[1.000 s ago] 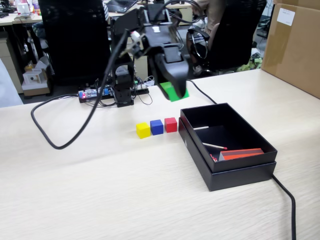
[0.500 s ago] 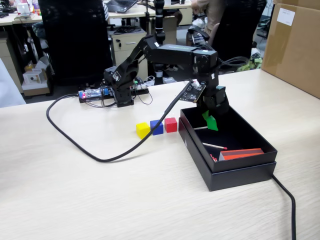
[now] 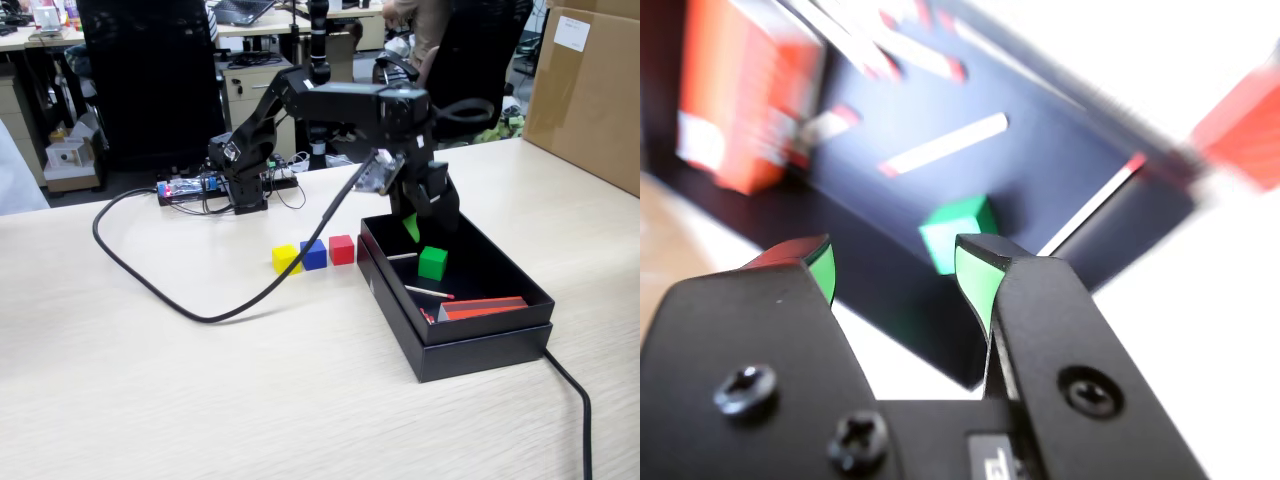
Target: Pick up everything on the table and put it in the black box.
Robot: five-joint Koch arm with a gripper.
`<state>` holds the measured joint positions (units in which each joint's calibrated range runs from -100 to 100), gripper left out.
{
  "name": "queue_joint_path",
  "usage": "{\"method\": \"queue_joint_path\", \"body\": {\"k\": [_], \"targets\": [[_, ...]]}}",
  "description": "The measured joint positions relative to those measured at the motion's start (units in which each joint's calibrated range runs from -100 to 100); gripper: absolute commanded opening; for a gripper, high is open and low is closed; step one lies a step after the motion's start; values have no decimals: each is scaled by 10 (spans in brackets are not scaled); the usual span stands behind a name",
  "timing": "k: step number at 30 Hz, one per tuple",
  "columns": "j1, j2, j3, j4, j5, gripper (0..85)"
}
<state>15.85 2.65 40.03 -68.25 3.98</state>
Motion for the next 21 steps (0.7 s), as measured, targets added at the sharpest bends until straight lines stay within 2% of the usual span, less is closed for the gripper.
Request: {"method": "queue_joint_path", "body": {"k": [2, 5, 10, 14, 21], "targets": [[-17, -123, -50, -1, -6, 269], [-47, -324, -201, -1, -24, 366], [-96, -545, -469, -1, -58, 372], [-115, -594, -600, -1, -69, 455], [-126, -551, -675, 11, -73, 449]]}}
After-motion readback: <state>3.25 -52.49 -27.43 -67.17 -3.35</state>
